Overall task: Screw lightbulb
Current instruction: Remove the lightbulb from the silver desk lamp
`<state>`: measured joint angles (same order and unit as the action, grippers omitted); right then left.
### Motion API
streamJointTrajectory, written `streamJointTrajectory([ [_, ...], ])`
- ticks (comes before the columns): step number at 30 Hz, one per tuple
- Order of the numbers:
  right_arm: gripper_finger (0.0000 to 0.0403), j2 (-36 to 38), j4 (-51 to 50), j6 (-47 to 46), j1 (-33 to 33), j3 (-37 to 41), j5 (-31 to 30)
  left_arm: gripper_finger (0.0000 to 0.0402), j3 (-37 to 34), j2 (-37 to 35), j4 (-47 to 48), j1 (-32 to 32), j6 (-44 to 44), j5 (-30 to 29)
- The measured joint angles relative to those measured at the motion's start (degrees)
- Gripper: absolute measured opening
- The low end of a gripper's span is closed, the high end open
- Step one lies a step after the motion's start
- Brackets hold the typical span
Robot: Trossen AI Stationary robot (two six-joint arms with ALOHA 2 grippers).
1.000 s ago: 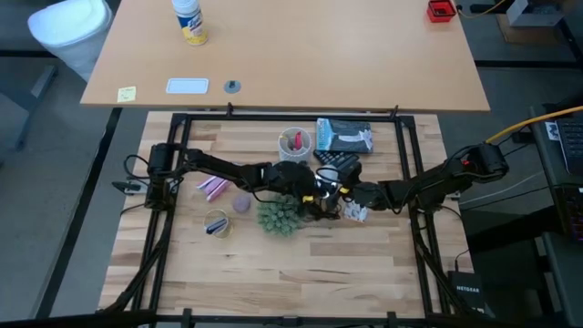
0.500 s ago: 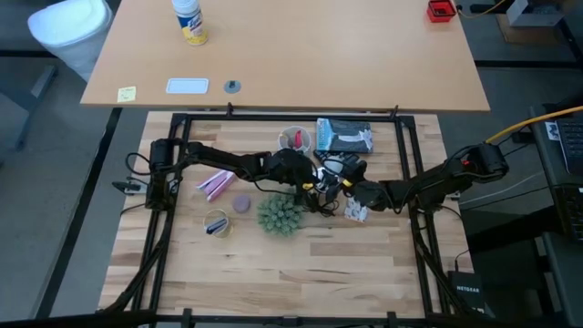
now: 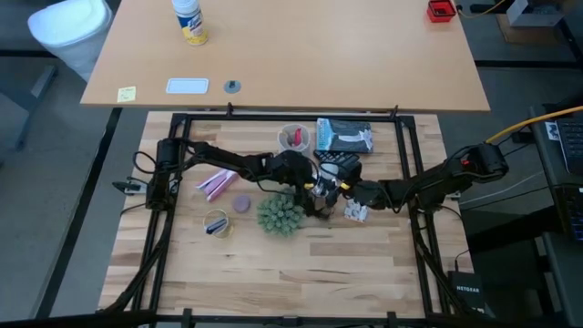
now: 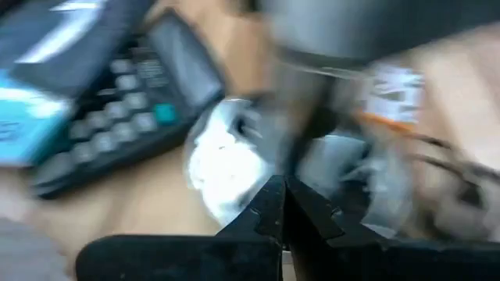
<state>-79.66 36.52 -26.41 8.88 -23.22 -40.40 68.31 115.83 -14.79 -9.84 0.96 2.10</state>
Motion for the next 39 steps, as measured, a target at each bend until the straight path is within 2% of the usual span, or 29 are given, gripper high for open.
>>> streamJointTrajectory([
  [7,0.0186,0.07,-0.53,1.31,0.13,-0.13,8.01,0.0001,-0.07,0.0,2.77,-2.92,-0.97,-1.51],
  [12,0.0186,0.07,-0.73,1.52,0.13,-0.13,8.89,0.0001,-0.07,0.0,3.93,-3.81,0.33,-1.06],
  [24,0.0186,0.09,-1.99,1.63,0.09,-0.11,-5.85,0.0001,-0.09,-3.88,4.01,-0.5,2.44,1.61],
  [30,0.0186,0.09,-2.07,0.53,0.09,-0.08,-7.66,0.0001,-0.09,-5.31,2.12,1.7,0.37,2.73],
  [39,0.0186,0.04,-1.55,-0.89,0.05,-0.07,-11.11,0.0001,-0.09,-2.73,1.51,5.65,-1.85,4.82],
])
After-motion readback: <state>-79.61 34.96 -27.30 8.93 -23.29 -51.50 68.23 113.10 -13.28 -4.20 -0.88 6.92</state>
